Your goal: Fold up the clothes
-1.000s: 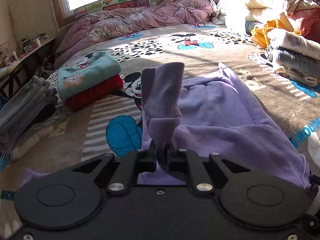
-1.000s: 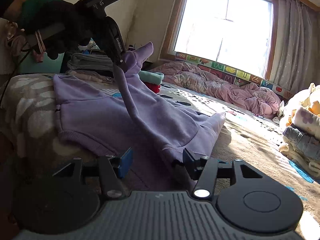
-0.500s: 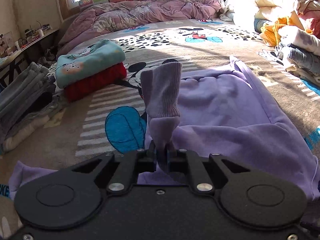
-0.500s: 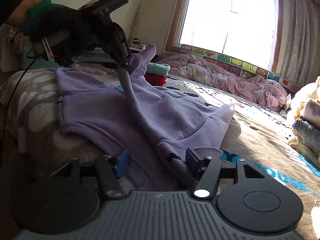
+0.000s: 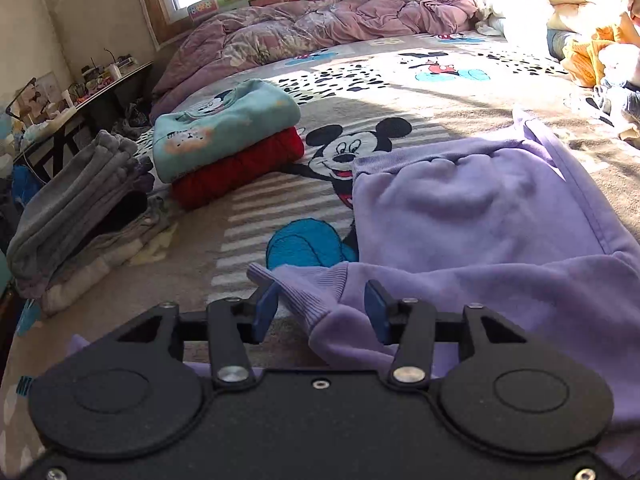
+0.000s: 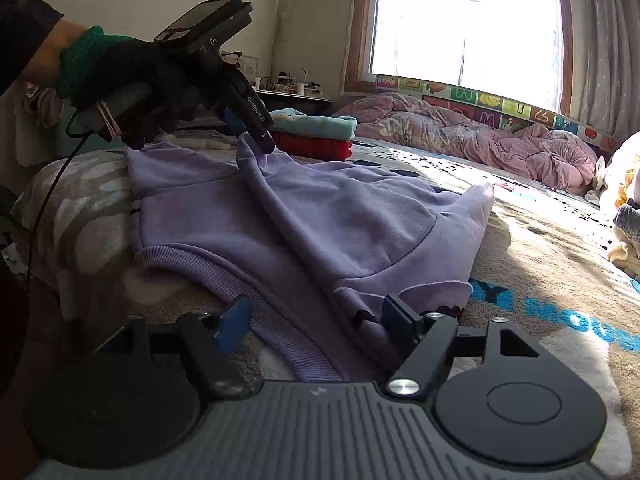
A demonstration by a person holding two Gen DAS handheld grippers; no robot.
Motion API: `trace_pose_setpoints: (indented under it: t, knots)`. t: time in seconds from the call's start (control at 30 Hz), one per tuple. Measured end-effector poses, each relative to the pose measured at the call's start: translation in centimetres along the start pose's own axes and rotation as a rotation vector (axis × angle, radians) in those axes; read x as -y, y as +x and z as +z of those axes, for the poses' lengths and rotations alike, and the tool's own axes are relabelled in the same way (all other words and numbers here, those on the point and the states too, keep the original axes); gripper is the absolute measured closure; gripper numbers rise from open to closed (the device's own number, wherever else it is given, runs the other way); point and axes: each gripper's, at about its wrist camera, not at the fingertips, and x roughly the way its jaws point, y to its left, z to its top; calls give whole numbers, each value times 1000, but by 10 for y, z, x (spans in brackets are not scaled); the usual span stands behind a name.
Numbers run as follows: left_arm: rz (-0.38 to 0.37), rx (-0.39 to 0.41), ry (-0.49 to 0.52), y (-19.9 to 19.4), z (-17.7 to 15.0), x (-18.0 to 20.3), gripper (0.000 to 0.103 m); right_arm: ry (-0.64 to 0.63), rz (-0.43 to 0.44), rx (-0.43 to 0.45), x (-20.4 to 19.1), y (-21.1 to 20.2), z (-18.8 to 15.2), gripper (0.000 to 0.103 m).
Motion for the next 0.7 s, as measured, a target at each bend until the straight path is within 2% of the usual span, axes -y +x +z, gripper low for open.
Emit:
trace_pose_setpoints:
  t: [0.03, 0.1, 0.2, 0.27, 0.4, 0.6, 0.7]
  knots:
    - [5, 16, -11, -2, 9, -2, 57, 1, 2, 1, 0, 0, 0, 28]
    - [3, 34, 30, -1, 32, 8, 57, 13, 13, 3, 1, 0, 1, 27]
    - [-109, 38, 101, 4, 60, 38, 56, 20, 19, 4, 0, 1, 1, 26]
    - [-245, 7, 81, 16, 77, 64, 56, 29, 22, 4, 1, 1, 1, 25]
    - [-436, -45, -24, 53, 99, 113, 56, 47, 30, 5, 2, 1, 2, 25]
    - [-560, -118, -94, 106, 117, 166, 57, 73, 47, 6, 5, 1, 3, 25]
    - [-601, -146, -141, 128, 123, 179, 57, 83, 63, 6, 8, 0, 4, 25]
